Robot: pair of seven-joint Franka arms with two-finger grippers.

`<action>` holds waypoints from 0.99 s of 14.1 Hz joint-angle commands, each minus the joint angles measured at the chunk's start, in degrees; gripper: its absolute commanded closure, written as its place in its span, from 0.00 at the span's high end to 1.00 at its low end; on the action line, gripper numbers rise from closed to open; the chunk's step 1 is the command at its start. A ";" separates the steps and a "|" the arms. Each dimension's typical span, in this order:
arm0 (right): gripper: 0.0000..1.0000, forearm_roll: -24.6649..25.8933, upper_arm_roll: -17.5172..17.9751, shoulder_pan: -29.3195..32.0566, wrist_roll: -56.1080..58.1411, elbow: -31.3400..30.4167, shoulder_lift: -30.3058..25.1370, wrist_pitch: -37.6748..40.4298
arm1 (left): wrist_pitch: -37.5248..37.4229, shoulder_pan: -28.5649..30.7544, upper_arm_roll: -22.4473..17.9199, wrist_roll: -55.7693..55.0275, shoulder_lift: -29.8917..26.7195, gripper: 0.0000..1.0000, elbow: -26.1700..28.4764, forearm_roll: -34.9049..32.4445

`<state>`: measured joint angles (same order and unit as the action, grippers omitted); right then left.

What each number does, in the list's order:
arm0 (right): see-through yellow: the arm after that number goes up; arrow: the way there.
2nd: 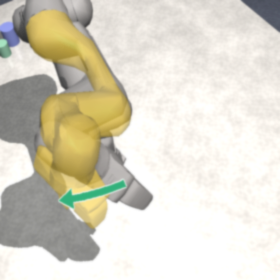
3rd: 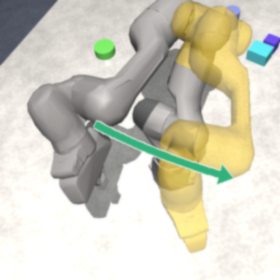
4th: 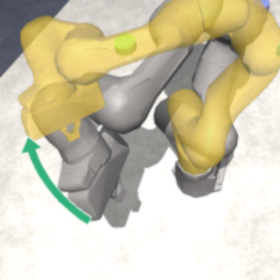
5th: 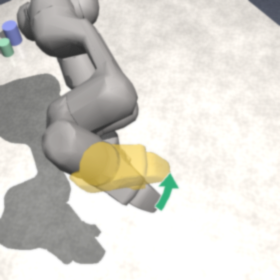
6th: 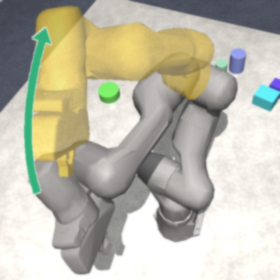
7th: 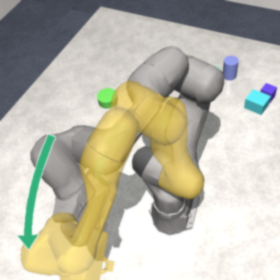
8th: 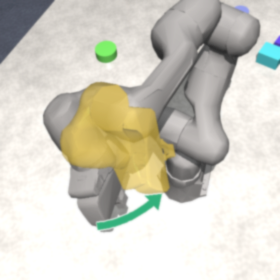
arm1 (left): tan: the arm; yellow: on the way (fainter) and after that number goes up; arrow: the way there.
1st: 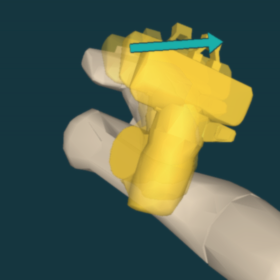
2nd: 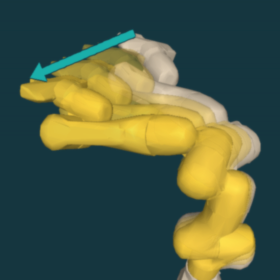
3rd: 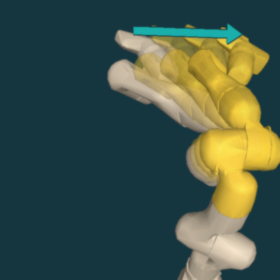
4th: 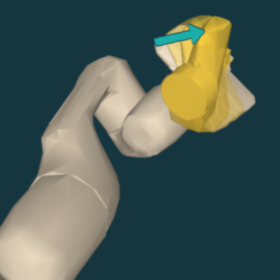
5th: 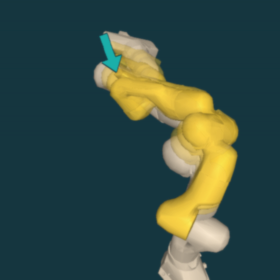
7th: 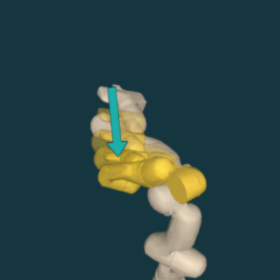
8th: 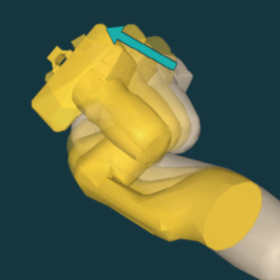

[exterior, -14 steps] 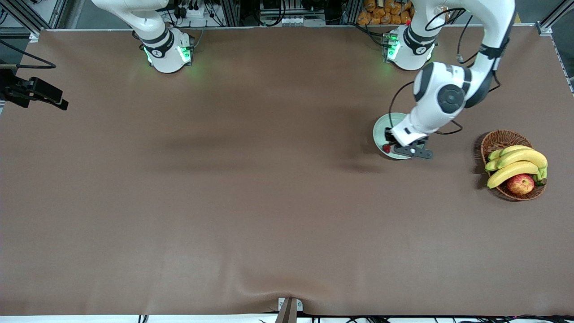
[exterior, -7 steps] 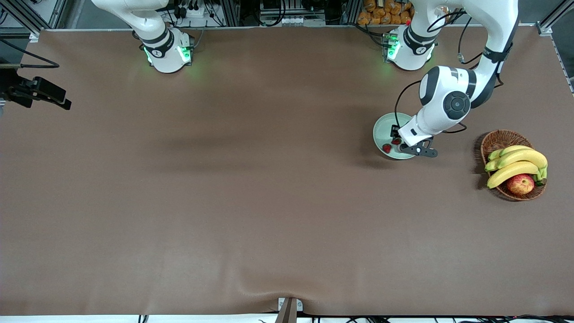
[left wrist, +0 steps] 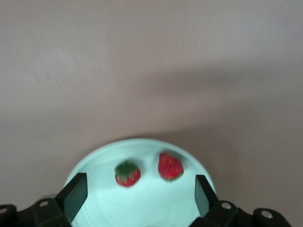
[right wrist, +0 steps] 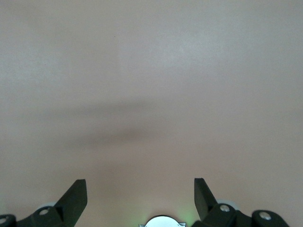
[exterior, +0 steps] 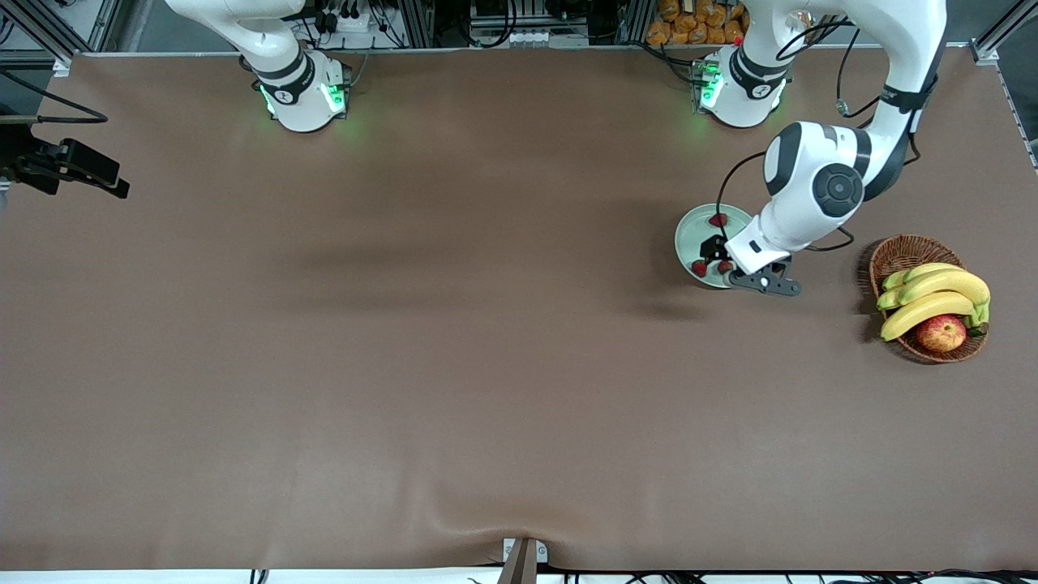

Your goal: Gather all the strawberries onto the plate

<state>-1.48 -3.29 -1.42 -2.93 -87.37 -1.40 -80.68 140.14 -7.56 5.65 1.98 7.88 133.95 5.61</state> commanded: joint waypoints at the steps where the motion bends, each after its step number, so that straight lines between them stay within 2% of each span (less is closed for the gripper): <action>1: 1.00 -0.10 -0.05 -0.34 -1.03 0.71 0.08 0.79 | -1.45 2.28 0.06 -0.40 1.78 1.00 -6.40 -0.87; 3: 1.00 -0.10 -0.05 -0.34 -1.03 0.71 0.08 0.79 | -1.62 4.29 -0.12 0.21 3.02 1.00 -10.36 -2.09; 5: 1.00 -0.10 -0.05 -0.34 -1.03 0.71 0.08 0.79 | -4.33 6.93 0.06 0.30 3.98 1.00 -15.88 -7.96; 8: 1.00 -0.10 -0.13 -0.34 -1.03 0.71 0.08 0.88 | -10.13 8.43 -0.11 0.30 6.62 1.00 -23.80 -8.95; 14: 1.00 -0.10 -0.05 -0.25 -1.03 0.71 0.08 0.96 | -12.60 9.67 0.06 0.21 7.16 1.00 -28.13 -9.04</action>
<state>-1.48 -3.30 -1.45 -2.94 -87.37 -1.40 -80.54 130.16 1.94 5.18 2.28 14.91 108.03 -2.15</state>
